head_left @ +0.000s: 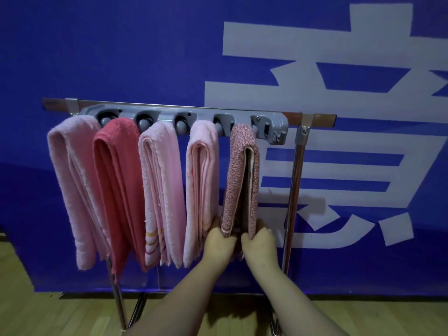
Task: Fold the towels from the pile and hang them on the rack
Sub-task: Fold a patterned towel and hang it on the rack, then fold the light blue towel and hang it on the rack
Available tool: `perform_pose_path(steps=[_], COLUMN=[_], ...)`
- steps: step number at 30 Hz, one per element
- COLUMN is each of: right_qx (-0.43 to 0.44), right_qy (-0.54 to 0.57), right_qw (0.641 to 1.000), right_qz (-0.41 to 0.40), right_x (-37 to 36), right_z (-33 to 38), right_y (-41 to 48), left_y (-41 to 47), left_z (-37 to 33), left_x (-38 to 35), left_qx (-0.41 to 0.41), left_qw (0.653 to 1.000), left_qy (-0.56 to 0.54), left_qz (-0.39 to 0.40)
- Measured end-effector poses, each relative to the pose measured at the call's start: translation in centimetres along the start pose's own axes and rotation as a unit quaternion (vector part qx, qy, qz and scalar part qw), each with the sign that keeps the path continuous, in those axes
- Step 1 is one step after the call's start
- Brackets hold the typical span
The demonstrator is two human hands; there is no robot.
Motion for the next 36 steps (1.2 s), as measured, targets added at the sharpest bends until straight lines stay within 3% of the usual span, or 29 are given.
perform_pose_path(steps=[10, 18, 29, 36], right_qx=[-0.058, -0.089, -0.097, -0.114], right_qy=[0.005, -0.033, -0.064, -0.093], right_qw=[0.998, 0.991, 0.983, 0.973], right_qz=[0.030, 0.097, 0.141, 0.178], right_x=[-2.6, -3.9, -5.6, -9.4], right_z=[-2.4, -2.7, -3.4, -5.2], right_y=[-2.9, -4.0, -6.0, -8.3], left_y=[-3.4, -4.4, -6.1, -8.2], left_z=[3.6, 5.1, 6.7, 10.8], left_x=[0.0, 0.4, 2.6, 5.0], left_qx=[0.008, 0.072, 0.097, 0.192], left_qw=[0.996, 0.988, 0.986, 0.973], left_qy=[-0.005, 0.028, 0.047, 0.063], left_qz=[0.084, 0.136, 0.129, 0.107])
Point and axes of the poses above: each hand's wrist, its own y-axis towards the middle knuckle, its own x-axis out of the back of the hand, z = x × y, the point moved 3 cm from there along y, towards the middle knuckle, and after that the axes turned 12 degrees about -y, right-handed, at the moved point
